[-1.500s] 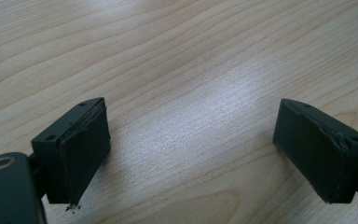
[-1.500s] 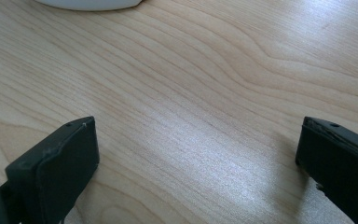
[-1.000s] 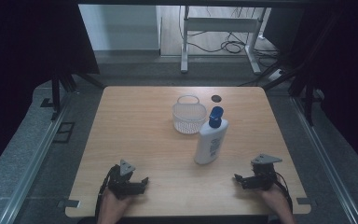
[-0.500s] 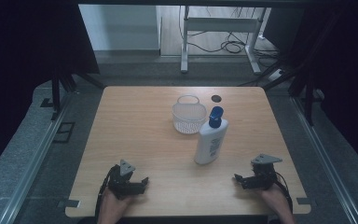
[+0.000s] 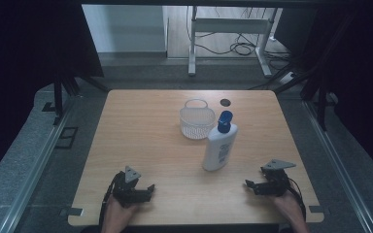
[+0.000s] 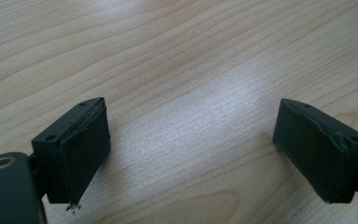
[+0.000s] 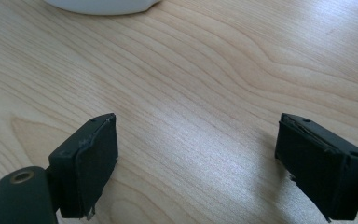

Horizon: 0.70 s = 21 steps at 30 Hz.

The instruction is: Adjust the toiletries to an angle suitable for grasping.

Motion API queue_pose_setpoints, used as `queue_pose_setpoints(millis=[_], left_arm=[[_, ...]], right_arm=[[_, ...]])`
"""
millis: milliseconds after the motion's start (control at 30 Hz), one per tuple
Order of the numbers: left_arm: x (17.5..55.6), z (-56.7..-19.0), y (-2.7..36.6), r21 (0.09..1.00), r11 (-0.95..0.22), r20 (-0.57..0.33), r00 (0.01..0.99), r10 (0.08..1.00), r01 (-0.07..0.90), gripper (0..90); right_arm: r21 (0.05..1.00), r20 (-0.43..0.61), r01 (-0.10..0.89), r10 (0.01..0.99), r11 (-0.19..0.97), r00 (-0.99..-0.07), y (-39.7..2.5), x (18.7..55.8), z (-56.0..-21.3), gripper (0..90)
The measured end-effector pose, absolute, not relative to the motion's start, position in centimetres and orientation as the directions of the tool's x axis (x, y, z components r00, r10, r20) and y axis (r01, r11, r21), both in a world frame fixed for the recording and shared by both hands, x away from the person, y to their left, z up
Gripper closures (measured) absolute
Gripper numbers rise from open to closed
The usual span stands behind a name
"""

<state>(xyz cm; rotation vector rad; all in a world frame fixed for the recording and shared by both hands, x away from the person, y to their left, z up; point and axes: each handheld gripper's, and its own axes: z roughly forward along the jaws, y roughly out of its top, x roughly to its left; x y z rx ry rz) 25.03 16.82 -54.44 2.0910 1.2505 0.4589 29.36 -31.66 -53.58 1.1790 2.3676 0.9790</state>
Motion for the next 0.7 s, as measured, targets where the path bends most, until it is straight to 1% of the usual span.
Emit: queue_pose_setpoints(millis=[400,700], left_arm=[[25.0,-54.4,16.8,0.686,-0.333,-0.031,0.483,0.875,0.647,10.6],[25.0,-54.4,16.8,0.686,-0.330,-0.031,0.479,0.877,0.648,10.6]], right_arm=[[0.718,0.013,0.549,0.780,0.428,-0.626,-31.3,29.7,-52.5,13.3],[0.731,0.055,0.553,0.773,0.400,-0.632,-30.8,30.6,-51.1,14.6]])
